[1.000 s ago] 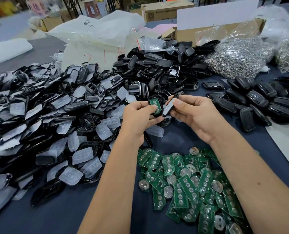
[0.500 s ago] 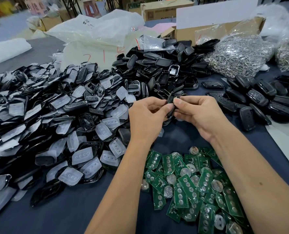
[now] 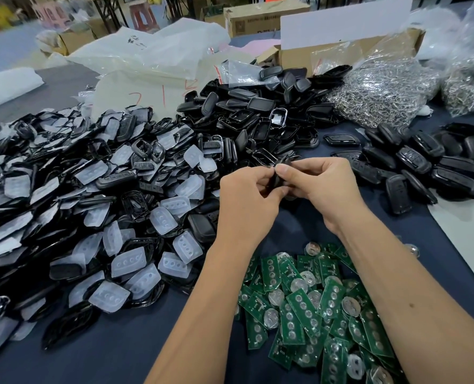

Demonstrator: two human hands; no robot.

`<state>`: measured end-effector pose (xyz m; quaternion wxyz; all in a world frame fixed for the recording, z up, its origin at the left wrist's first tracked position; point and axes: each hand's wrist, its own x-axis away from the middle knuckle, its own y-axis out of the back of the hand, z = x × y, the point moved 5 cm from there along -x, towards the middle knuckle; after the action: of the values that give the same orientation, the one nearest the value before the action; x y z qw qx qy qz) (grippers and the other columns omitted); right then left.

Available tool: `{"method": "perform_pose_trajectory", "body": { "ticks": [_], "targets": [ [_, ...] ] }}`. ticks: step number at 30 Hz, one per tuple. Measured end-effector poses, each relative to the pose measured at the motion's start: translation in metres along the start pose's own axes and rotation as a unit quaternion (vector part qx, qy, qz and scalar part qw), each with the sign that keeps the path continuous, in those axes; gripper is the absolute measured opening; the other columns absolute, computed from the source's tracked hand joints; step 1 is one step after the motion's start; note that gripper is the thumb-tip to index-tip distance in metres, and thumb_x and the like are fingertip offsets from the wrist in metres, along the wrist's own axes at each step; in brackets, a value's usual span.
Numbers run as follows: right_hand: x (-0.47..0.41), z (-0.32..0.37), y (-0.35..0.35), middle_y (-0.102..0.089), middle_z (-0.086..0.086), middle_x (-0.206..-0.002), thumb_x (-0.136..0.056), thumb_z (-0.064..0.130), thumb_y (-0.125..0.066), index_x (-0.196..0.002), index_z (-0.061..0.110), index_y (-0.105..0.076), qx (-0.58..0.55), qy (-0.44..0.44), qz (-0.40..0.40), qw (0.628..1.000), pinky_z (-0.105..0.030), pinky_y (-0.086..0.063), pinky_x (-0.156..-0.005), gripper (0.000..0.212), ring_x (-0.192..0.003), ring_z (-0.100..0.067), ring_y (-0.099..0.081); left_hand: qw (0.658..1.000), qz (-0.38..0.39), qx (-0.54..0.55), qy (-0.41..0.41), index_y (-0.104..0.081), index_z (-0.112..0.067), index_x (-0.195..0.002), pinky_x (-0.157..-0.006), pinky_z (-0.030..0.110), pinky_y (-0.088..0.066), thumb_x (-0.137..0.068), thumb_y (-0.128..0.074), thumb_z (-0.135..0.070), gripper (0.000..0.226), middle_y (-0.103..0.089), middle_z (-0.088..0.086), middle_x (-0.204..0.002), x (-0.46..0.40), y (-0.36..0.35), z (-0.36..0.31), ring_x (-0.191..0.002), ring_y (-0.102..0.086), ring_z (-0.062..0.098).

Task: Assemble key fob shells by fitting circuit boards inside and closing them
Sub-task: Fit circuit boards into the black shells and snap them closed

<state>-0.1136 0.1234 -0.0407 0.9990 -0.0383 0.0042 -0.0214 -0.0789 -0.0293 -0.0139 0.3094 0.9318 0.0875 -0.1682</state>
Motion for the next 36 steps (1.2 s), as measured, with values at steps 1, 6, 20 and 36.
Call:
{"method": "perform_pose_trajectory", "body": {
  "ticks": [1,6,20,36],
  "targets": [
    [0.000,0.000,0.000,-0.080,-0.013,-0.084,-0.080,0.021,-0.090,-0.084,0.014,-0.083,0.010,0.005,-0.004,1.000,-0.033,-0.065,-0.070,0.011,-0.080,-0.028,-0.079,1.000,-0.003,-0.003,-0.002,-0.082,-0.024,-0.101,-0.073,0.010,-0.050,-0.081,-0.085,-0.017,0.021,-0.070,-0.021,-0.079,0.000,0.000,0.000,-0.079,-0.066,-0.004],
    [0.000,0.003,0.002,-0.079,-0.006,-0.079,-0.077,0.033,-0.093,-0.082,0.018,-0.083,0.089,0.026,-0.024,0.995,-0.047,-0.066,-0.075,0.019,-0.075,-0.028,-0.079,1.000,-0.014,-0.025,-0.006,-0.082,-0.020,-0.094,-0.071,0.016,-0.051,-0.081,-0.083,-0.015,0.014,-0.062,-0.022,-0.071,0.000,0.002,0.000,-0.078,-0.064,0.001],
    [-0.002,0.004,0.001,-0.077,0.002,-0.081,-0.086,0.044,-0.083,-0.099,0.020,-0.076,0.109,0.063,0.001,0.992,-0.044,-0.063,-0.060,0.028,-0.063,-0.018,-0.072,0.996,0.012,0.057,0.072,-0.083,-0.020,-0.094,-0.078,0.032,-0.061,-0.083,-0.083,-0.017,0.011,-0.076,-0.012,-0.079,-0.004,0.005,0.011,-0.077,-0.073,0.006],
    [-0.003,0.012,0.005,-0.081,0.000,-0.095,-0.080,0.008,-0.088,-0.095,0.024,-0.083,0.124,0.137,0.155,0.971,-0.033,-0.062,-0.086,0.022,-0.093,-0.022,-0.077,0.996,0.068,0.049,-0.003,-0.082,-0.017,-0.102,-0.080,0.026,-0.060,-0.076,-0.086,0.004,0.034,-0.069,-0.013,-0.083,-0.008,0.013,0.016,-0.081,-0.071,0.005]
  ]
}}
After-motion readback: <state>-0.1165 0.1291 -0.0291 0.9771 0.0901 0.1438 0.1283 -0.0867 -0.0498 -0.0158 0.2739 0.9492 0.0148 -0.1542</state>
